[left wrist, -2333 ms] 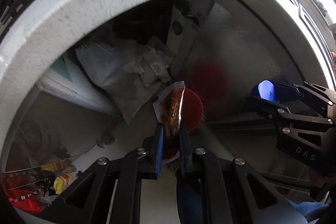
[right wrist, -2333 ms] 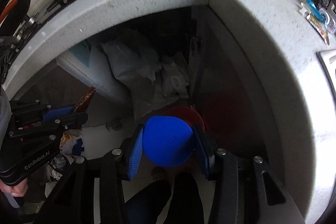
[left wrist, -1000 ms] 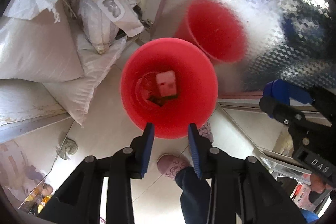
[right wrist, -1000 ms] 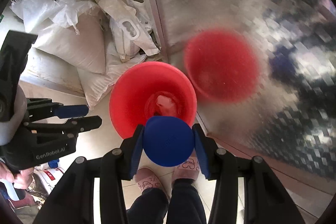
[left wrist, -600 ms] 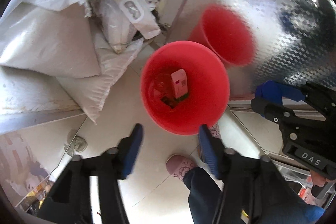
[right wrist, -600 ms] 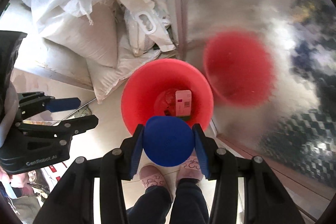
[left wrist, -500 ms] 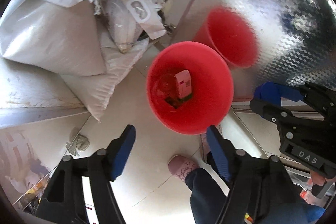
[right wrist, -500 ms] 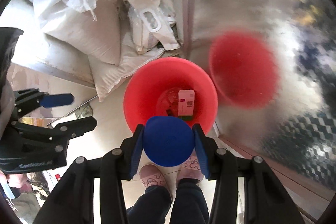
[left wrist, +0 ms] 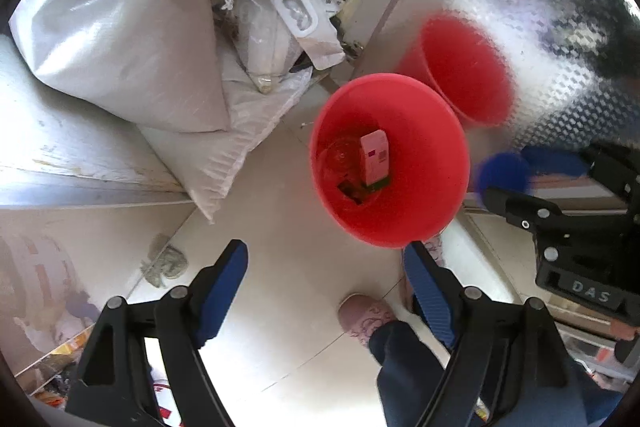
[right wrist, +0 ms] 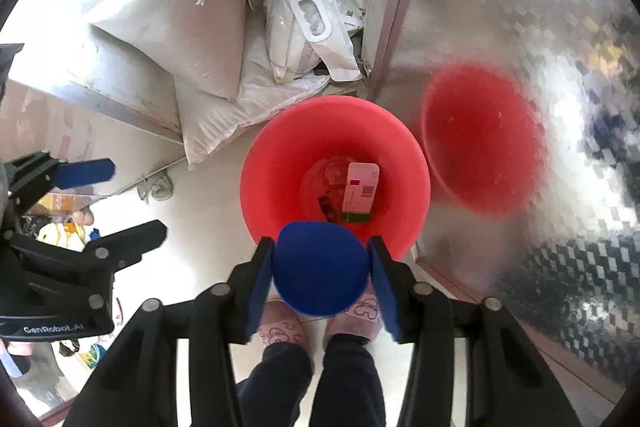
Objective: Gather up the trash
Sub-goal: 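Open the right tool to drop the blue lid into the red bin, then raise both tools back up to the counter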
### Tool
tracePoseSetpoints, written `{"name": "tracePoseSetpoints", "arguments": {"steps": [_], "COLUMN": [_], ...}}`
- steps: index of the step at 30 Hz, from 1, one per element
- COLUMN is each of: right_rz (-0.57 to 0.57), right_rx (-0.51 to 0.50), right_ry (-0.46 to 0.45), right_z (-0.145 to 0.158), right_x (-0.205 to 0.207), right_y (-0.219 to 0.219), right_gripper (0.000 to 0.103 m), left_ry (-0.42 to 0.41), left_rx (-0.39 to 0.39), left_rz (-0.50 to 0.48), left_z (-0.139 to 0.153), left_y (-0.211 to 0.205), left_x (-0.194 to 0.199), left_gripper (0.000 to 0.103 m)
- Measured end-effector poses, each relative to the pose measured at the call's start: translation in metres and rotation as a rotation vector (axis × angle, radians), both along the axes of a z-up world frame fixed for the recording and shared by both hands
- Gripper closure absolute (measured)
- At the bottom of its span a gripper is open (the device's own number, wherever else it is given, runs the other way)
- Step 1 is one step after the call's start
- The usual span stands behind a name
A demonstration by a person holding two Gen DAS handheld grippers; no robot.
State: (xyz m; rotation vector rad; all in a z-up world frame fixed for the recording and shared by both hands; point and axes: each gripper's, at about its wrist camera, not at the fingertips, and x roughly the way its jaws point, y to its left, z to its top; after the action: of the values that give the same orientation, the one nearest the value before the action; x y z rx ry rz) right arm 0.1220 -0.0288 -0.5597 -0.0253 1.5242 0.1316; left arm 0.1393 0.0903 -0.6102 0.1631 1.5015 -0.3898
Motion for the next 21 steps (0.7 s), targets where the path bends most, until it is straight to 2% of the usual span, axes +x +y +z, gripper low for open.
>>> {"name": "tracePoseSetpoints", "arguments": {"steps": [6,10,14,17,21], "right_rz": [0.008,0.031,0.036,0.032,0.019], "right_rx": [-0.004,-0.032,-0.022,0.001,0.014], "right_ry": [-0.024,-0.035,-0.055,-0.088,-0.129], "right_z": [0.019,0.042,0.084,0.128,0.180], "right_x": [-0.004,-0.007,-0.009,-0.015,-0.021], "right_y": [0.003,0.008,0.009,0.008,0.007], "right_gripper": [0.031,0.030,0.030,0.023,0.021], "left_ry": [-0.011,-0.024,-0.044,-0.057,-0.098], "left_rx": [0.005,0.018,0.017,-0.007,-0.001], "left_rz": [0.007,0.023,0.035,0.056,0.093], "left_z": [0.019,0.048,0.097,0.139,0.198], "left_y": [0.009,0.013,0.016,0.020,0.020], "left_x": [-0.003,-0.009,-0.016,-0.022,-0.031], "left_gripper": [0.024,0.024,0.024,0.024,0.024]}}
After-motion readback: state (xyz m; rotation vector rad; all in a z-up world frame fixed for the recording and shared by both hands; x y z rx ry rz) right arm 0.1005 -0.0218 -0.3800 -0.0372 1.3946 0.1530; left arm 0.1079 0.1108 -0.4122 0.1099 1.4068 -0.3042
